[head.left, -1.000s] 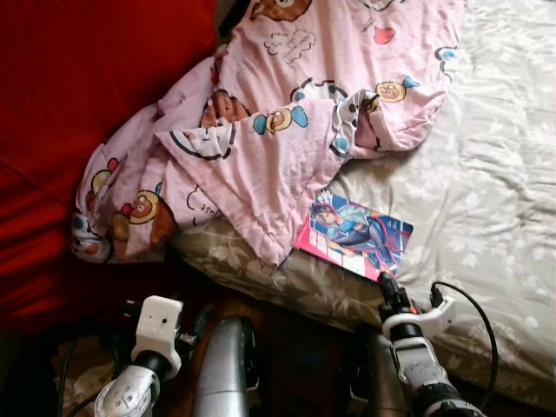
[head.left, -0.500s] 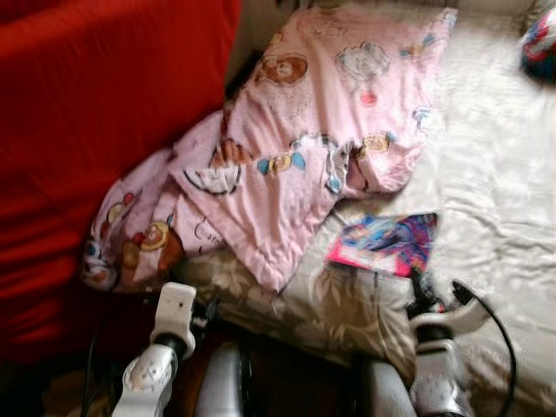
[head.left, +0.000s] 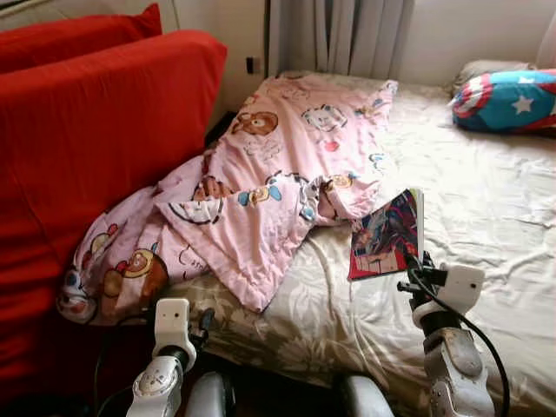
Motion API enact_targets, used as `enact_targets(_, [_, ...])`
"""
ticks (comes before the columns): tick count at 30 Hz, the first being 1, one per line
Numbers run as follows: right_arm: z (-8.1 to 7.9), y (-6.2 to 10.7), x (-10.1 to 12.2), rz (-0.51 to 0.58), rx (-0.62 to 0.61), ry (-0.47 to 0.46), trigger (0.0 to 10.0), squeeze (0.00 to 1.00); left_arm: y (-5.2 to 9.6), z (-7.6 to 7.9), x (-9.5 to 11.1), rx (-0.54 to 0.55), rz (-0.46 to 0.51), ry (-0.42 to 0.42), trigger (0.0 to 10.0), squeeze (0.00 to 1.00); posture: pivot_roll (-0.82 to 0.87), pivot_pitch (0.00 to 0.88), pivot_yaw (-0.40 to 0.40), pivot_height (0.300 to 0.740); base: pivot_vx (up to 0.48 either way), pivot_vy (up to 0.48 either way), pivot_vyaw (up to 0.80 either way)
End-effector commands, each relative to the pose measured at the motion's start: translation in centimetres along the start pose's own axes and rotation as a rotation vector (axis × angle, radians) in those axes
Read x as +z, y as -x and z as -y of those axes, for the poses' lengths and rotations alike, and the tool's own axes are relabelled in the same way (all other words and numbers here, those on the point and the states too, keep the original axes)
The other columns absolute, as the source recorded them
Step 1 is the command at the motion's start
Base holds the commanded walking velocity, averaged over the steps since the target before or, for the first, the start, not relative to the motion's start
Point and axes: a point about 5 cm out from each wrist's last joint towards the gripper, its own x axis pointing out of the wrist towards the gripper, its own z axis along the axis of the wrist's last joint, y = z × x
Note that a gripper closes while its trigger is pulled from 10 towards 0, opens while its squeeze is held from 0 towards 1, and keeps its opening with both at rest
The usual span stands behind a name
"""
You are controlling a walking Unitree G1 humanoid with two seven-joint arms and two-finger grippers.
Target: Clean up the room
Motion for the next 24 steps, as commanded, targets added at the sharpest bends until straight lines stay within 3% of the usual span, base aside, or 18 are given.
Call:
enact_targets(1, [-0.5,-0.4,0.1,-0.006,0.017,0.029,10.0,0.0,-0.1,-0.2,-0.3,0.021,-0.016,0.027,10.0,0.0,-0.05,0.0,-0.037,0.656,0.0,0.0,0.0])
enact_targets(5, [-0.4,-0.5,-0.9,-0.055,0.024,0.056,10.0,0.0,0.0,-0.7,-1.7,0.054,-0.1,0.066,10.0,0.0,-0.05,0.0,-0.047,0.681,0.0,0.0,0.0])
enact_targets(7, [-0.2,-0.6,-1.2,-0.07,0.004,0.016,10.0,0.0,0.2,-0.6,-2.4,0.053,-0.143,0.059,10.0,0.0,-0.05,0.0,-0.05,0.696,0.0,0.0,0.0])
enact_targets(14, [-0.8,-0.3,-2.8,-0.118,0.03,0.066,10.0,0.0,1.0,-0.9,-4.4,0.078,-0.244,0.042,10.0,0.0,-0.05,0.0,-0.051,0.74,0.0,0.0,0.0])
enact_targets(17, [-1.3,0.7,-3.6,-0.132,0.075,0.118,10.0,0.0,1.9,-1.2,-5.8,0.087,-0.311,0.036,10.0,0.0,-0.06,0.0,-0.052,0.74,0.0,0.0,0.0])
enact_targets(24, [-0.9,1.8,-4.7,-0.133,0.037,0.094,10.0,0.0,3.5,-1.3,-8.1,0.105,-0.41,0.035,10.0,0.0,-0.07,0.0,-0.056,0.74,0.0,0.0,0.0])
